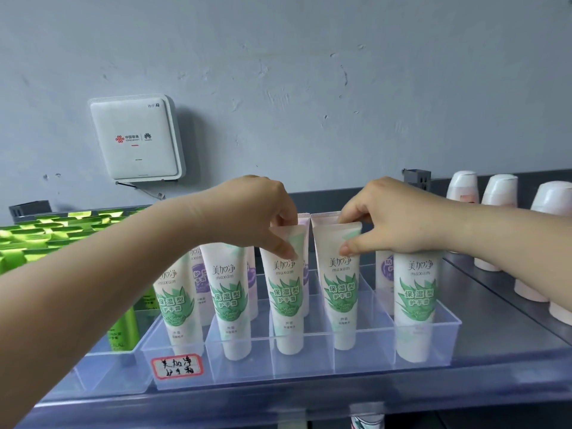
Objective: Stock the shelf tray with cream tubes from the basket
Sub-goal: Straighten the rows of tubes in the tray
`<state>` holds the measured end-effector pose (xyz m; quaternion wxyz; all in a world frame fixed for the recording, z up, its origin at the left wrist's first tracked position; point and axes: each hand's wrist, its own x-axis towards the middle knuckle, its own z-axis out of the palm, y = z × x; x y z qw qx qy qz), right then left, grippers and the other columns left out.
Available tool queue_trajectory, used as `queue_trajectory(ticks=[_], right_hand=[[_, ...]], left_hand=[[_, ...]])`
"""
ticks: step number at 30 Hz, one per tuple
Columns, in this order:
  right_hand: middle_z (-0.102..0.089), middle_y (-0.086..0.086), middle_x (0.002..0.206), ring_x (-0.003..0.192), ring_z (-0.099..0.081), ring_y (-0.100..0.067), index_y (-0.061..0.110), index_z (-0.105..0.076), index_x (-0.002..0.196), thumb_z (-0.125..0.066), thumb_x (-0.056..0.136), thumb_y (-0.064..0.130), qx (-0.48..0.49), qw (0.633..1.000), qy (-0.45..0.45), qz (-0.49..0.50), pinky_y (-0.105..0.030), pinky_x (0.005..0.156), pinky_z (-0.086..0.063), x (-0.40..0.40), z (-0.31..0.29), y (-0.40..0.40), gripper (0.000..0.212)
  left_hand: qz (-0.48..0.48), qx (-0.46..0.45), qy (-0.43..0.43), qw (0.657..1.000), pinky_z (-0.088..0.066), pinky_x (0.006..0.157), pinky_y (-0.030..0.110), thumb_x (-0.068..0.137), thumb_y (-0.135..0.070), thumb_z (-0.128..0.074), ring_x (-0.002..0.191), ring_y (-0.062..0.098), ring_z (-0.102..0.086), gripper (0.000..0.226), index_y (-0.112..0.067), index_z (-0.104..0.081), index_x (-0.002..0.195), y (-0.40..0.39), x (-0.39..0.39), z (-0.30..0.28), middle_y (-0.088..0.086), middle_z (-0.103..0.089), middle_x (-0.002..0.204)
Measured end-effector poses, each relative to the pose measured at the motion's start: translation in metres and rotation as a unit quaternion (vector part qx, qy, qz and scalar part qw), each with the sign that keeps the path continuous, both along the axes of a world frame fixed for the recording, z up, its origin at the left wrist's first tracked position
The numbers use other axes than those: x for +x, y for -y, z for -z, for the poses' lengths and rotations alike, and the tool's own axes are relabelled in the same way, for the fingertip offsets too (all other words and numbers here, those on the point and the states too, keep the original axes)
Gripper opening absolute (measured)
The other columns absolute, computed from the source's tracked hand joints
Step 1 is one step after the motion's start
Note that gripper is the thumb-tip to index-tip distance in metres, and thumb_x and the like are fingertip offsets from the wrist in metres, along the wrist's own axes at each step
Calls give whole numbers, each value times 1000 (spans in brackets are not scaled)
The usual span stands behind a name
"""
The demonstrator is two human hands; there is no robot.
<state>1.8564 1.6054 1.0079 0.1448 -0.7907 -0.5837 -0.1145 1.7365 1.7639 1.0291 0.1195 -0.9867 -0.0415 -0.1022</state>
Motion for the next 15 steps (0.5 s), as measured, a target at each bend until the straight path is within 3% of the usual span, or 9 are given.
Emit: queue_trajectory(ticks=[5,12,15], right_hand=[[-54,26,46,55,-49,11,28,-75,90,-76,73,35,-25,1000,11,11,-7,54,-36,-1,-5,0,18],[-58,19,61,56,-50,9,27,-74,92,-75,73,38,-34,999,25,14,-7,52,-36,-3,-6,-4,22],[-59,24,57,56,-51,9,26,-73,93,-75,72,39,-43,999,20,17,-7,52,-36,-3,-9,-2,24]], left_hand=[[2,-27,-3,1000,-52,76,33,71,-52,-72,81,15,-63,33,-25,-72,91,0,0,3,-8,-71,84],[20,1,3,1000,-48,68,25,72,-56,-69,77,14,-61,38,-24,-71,93,-2,-2,4,-9,-70,83],[42,5,9,999,-35,56,9,73,-56,-67,69,3,-57,37,-25,-71,93,-5,-2,4,-13,-68,81]])
